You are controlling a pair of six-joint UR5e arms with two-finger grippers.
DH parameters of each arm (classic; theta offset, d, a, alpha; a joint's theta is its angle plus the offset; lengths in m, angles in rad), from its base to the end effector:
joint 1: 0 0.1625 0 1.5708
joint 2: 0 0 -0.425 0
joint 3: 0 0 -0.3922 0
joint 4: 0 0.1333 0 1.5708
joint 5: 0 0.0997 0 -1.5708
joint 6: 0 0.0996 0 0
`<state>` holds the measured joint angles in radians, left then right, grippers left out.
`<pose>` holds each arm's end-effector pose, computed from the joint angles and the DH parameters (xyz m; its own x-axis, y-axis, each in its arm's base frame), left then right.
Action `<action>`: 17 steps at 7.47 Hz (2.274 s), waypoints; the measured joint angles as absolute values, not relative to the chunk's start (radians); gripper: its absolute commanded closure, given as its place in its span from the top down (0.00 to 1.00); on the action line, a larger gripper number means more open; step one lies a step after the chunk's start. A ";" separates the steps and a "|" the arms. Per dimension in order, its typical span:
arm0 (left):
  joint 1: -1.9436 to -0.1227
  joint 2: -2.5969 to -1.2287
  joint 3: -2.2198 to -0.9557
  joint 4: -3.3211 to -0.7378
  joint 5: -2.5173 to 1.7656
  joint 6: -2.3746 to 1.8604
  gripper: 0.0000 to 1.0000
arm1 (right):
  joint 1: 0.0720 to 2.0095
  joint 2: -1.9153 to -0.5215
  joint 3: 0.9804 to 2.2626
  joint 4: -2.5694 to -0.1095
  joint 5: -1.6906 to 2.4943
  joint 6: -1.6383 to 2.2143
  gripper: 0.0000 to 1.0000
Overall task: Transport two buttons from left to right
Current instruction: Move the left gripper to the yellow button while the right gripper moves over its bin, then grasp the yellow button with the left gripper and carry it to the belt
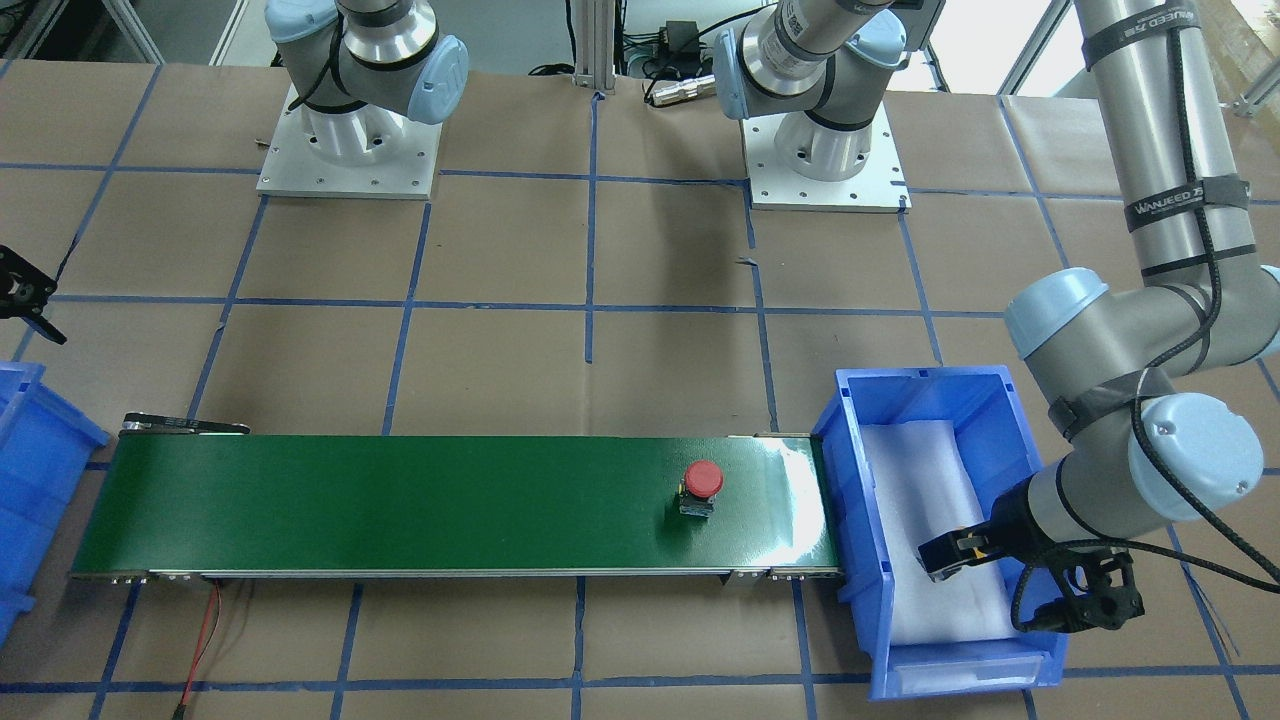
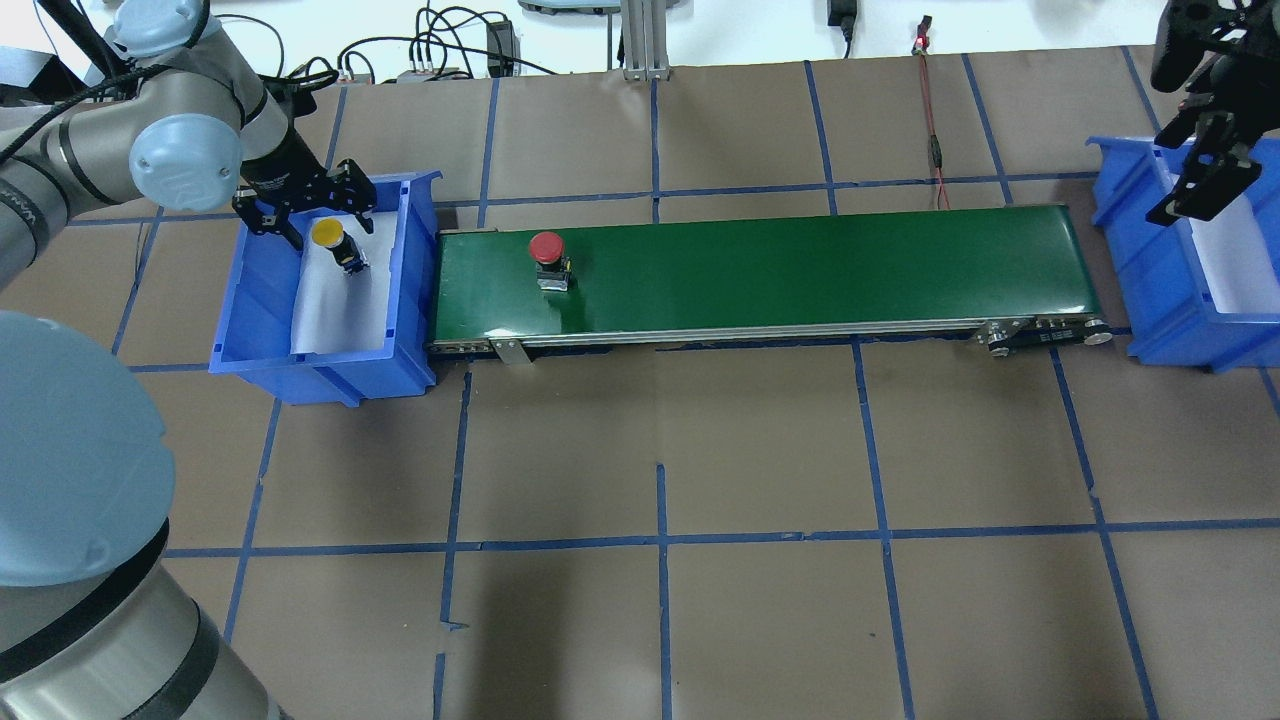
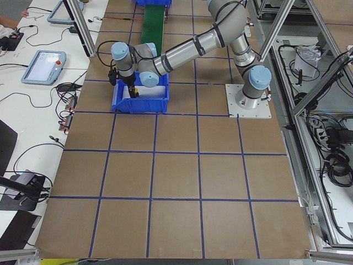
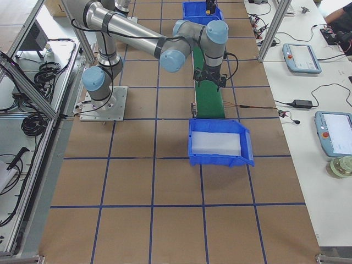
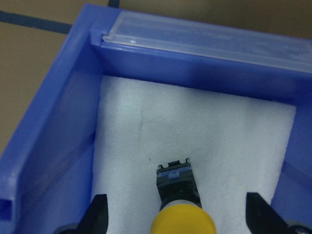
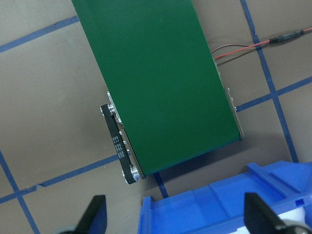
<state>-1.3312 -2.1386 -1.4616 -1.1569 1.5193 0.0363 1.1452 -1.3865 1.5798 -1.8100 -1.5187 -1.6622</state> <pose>0.0258 -0.6889 0.2434 -0.9776 -0.2039 0.0530 -0.2017 0.9785 0.0428 -0.1079 -0.5735 0.4102 -0.3276 -0.9435 0.0504 -0.9444 0.3254 -0.0476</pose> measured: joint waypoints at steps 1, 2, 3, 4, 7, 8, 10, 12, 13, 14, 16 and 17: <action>-1.328 -2.139 -1.466 -1.156 1.495 0.035 0.51 | 1.146 -1.380 1.630 -1.887 -1.518 -1.702 1.00; -1.326 -2.138 -1.468 -1.157 1.488 0.034 0.44 | 1.147 -1.370 1.684 -1.968 -1.517 -1.740 1.00; -1.325 -2.136 -1.469 -1.158 1.487 0.033 0.39 | 1.147 -1.355 1.719 -2.013 -1.514 -1.780 1.00; -1.325 -2.129 -1.466 -1.159 1.483 0.032 0.38 | 1.149 -1.338 1.730 -2.032 -1.511 -1.803 1.00; -1.337 -2.066 -1.463 -1.188 1.489 0.000 0.36 | 1.221 -1.299 1.704 -2.041 -1.531 -1.827 1.00; -1.340 -2.036 -1.458 -1.220 1.491 -0.023 0.36 | 1.236 -1.285 1.702 -2.041 -1.540 -1.832 1.00; -1.347 -1.961 -1.452 -1.302 1.490 -0.100 0.36 | 1.244 -1.272 1.701 -2.040 -1.543 -1.837 1.00; -1.403 -1.899 -1.457 -1.355 1.484 -0.304 0.36 | 1.244 -1.266 1.700 -2.039 -1.541 -1.839 1.00; -1.452 -1.887 -1.457 -1.369 1.482 -0.436 0.36 | 1.245 -1.267 1.702 -2.041 -1.541 -1.849 1.00; -1.501 -1.886 -1.455 -1.373 1.478 -0.593 0.36 | 1.245 -1.269 1.705 -2.056 -1.543 -1.871 1.00; -1.565 -1.905 -1.450 -1.356 1.477 -0.880 0.36 | 1.246 -1.266 1.711 -2.093 -1.542 -1.895 1.00; -1.581 -1.935 -1.452 -1.335 1.477 -0.975 0.36 | 1.246 -1.263 1.711 -2.098 -1.539 -1.899 1.00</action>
